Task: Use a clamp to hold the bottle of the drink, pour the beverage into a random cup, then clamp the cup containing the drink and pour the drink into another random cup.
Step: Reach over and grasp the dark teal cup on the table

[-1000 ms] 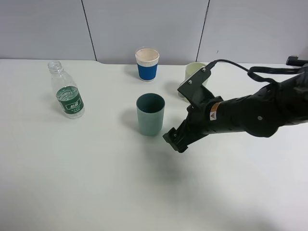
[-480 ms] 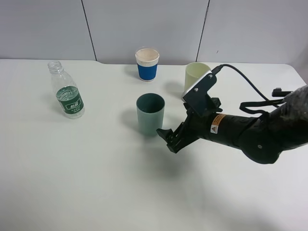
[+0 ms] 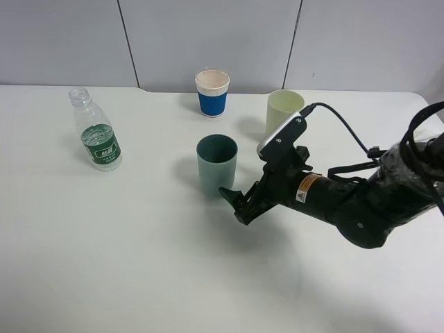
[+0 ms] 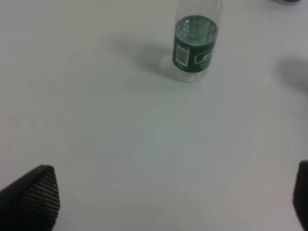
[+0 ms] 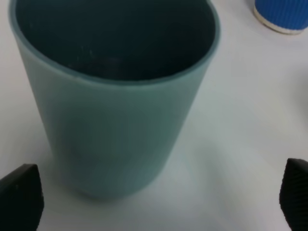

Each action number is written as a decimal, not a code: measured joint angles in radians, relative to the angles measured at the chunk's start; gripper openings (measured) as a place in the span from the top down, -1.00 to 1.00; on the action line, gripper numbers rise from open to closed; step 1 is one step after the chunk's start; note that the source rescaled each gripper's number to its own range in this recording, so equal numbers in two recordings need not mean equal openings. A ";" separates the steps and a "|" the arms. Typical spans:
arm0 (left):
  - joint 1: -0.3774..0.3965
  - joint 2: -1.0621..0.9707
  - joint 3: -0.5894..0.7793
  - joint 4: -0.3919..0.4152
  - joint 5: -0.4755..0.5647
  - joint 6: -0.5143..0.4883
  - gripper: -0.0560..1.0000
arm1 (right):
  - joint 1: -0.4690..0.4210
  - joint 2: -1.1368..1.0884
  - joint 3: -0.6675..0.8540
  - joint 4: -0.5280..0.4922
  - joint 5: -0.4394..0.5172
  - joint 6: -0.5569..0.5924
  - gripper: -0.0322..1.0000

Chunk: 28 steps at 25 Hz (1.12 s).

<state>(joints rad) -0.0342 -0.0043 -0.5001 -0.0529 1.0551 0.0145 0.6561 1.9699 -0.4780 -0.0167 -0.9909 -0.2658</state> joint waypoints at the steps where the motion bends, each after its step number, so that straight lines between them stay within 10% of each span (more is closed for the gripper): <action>1: 0.000 0.000 0.000 0.000 0.000 0.000 -0.93 | 0.000 0.012 0.000 -0.006 -0.019 0.000 -0.99; 28: 0.000 0.000 0.000 0.000 0.000 0.000 -0.93 | -0.002 0.147 -0.121 -0.078 -0.129 0.000 -0.99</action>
<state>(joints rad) -0.0342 -0.0043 -0.5001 -0.0529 1.0551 0.0145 0.6540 2.1172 -0.5989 -0.0947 -1.1199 -0.2658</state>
